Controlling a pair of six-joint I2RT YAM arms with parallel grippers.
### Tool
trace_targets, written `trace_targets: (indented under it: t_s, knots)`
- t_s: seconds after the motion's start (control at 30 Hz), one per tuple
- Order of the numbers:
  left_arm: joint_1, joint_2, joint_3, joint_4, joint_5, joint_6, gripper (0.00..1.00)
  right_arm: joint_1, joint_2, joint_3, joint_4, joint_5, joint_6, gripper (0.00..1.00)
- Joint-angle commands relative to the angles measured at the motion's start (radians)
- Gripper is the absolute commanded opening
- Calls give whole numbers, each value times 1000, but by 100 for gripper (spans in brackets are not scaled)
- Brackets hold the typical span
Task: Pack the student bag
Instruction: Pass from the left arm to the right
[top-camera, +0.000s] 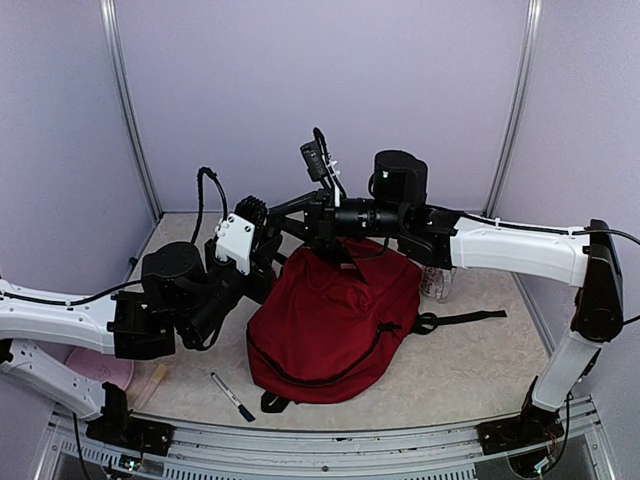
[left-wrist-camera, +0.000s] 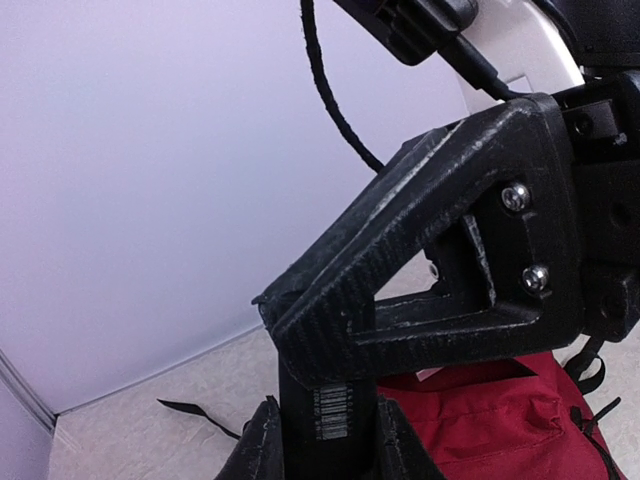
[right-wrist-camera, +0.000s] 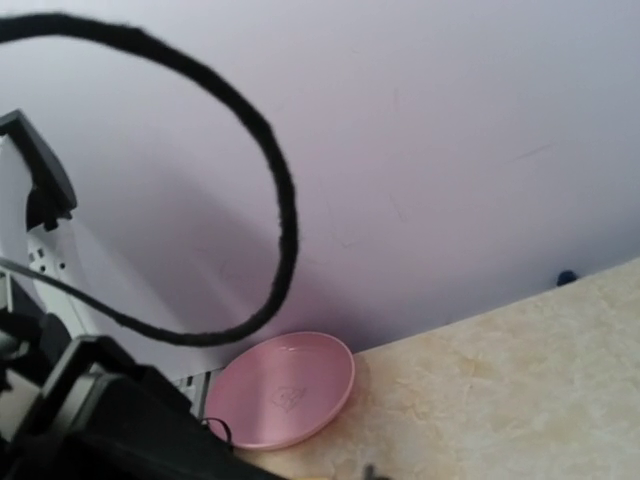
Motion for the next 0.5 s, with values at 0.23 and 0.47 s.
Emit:
trace_targets:
  t_s: [0.23,0.47]
  knots:
    - [32,-5,39,-187,192,-204,91,-30,-62,-10,-146,21,-133,0]
    - [290,-94,-164,-251,701,-589,96,-41,-100,-36,-433,266,-483,0]
